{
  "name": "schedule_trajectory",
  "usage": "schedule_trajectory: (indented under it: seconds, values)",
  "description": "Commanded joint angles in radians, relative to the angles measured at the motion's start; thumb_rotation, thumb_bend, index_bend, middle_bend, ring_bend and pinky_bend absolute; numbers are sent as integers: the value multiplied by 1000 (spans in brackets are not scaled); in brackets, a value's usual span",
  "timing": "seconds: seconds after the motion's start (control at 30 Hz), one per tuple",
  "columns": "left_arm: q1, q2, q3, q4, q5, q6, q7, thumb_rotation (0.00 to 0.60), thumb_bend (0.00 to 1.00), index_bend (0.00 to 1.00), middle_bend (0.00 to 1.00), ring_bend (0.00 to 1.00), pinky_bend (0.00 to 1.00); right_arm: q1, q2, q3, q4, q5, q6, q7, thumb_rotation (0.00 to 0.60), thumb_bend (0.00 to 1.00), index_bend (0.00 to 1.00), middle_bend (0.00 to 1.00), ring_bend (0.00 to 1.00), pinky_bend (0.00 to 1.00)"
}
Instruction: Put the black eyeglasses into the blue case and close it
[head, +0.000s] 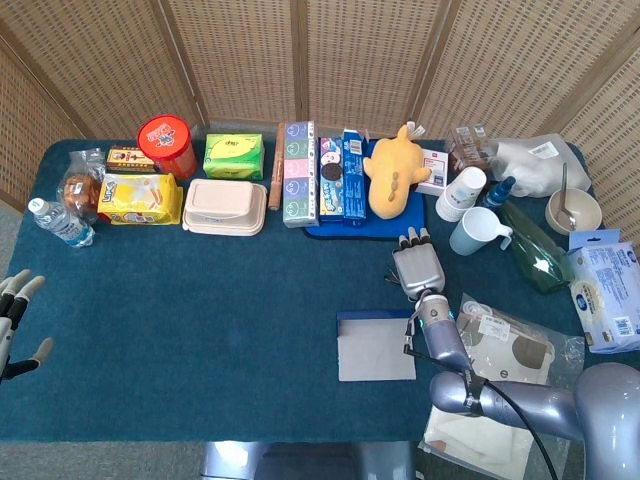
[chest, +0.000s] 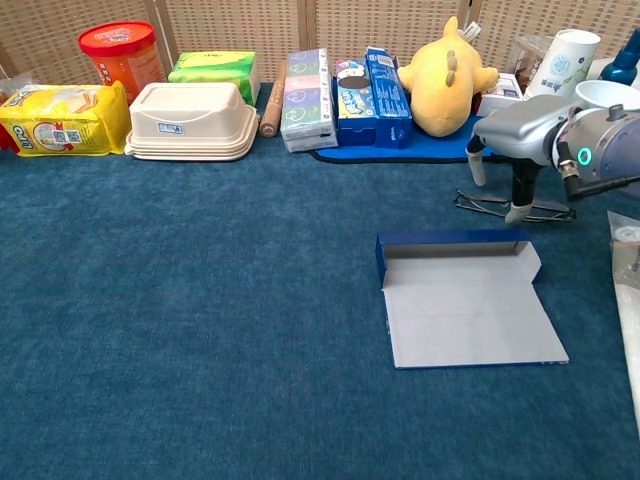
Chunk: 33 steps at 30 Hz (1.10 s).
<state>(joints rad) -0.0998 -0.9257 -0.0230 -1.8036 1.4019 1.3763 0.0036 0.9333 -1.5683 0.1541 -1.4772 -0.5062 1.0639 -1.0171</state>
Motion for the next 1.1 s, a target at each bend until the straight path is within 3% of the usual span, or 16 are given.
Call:
schedule_trajectory:
  seconds: [0.03,1.1]
  values:
    - [-1,-1,-1,1,0,-1,0,600,320,16,0,0,0,1,3,-2,3,-3,1,7,600,133,411,185,50,129]
    - [4,0,1,-2,-5,2,8,600,319,16,0,0,0,15,-18,-33,107,13,-32,14,600,202,475,230,92,139]
